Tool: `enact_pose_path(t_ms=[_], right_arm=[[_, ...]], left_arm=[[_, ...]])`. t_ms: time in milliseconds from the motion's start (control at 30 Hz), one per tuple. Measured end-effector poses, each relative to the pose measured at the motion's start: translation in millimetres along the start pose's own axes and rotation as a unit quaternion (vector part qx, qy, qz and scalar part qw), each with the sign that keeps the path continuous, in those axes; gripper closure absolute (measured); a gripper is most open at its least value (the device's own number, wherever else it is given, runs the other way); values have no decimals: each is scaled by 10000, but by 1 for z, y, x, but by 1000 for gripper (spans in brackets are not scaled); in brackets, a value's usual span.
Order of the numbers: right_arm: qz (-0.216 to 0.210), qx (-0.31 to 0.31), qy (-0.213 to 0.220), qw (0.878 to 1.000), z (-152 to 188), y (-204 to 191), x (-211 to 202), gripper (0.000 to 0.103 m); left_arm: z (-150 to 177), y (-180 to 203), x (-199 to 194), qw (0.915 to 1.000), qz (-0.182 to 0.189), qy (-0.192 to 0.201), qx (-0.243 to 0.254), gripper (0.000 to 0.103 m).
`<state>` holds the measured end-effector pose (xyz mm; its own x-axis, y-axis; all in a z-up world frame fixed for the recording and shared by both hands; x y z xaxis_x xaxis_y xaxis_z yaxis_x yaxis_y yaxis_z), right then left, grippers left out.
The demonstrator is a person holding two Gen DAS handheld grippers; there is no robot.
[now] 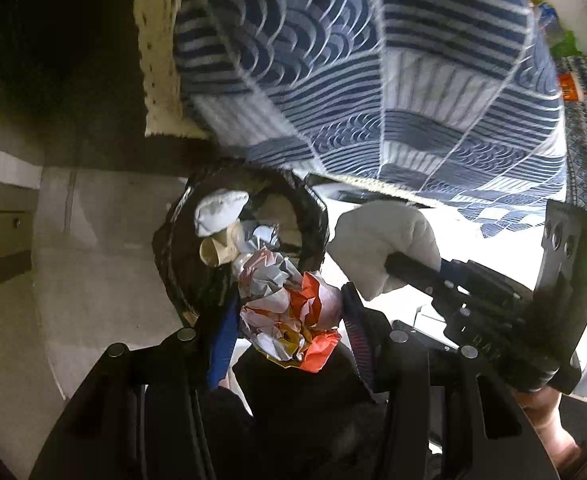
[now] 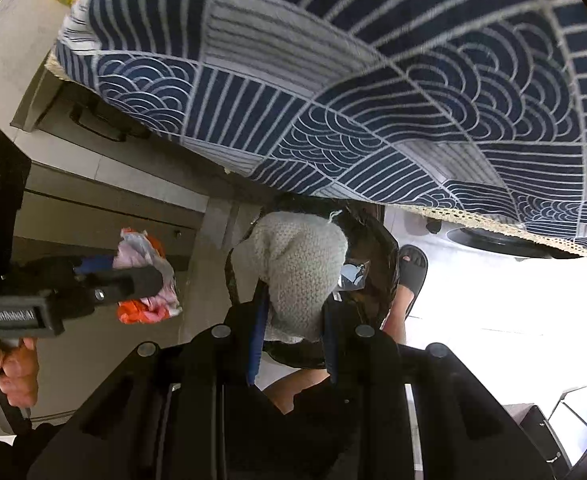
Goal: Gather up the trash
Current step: 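Open the left tool over the bin while the right tool releases the towel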
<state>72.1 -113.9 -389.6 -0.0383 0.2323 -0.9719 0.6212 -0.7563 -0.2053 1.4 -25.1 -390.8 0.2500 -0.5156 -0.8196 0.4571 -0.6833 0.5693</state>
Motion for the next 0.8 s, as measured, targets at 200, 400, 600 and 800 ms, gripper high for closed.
enact_pose_path(t_ms=[200, 400, 600, 800], right_arm=[[-91, 145, -210, 9996, 2, 7, 18, 76], [-423, 371, -180, 9983, -11, 7, 18, 61], [-415, 400, 127, 9983, -34, 17, -1, 51], [-321, 424, 227, 9983, -34, 26, -12, 47]], left_arm=[[9, -9, 18, 9997, 3, -168, -185, 56], [11, -24, 29, 9969, -185, -373, -674, 37], [6, -27, 25, 9961, -190, -320, -797, 36], [4, -18, 17, 9964, -106, -254, -798, 36]])
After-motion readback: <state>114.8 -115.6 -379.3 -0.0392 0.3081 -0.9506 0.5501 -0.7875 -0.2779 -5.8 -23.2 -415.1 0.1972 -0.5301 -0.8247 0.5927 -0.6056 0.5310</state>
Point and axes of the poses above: each gripper's, at about its wrist camera, not at the fingertips, and x roughly the way its jaws point, y to its right, z to its underside, the point moved 10 cm from there along x, roughly the way its jaws point, and after that the axes turned 8 degrees about z, right-handed, at the moved point
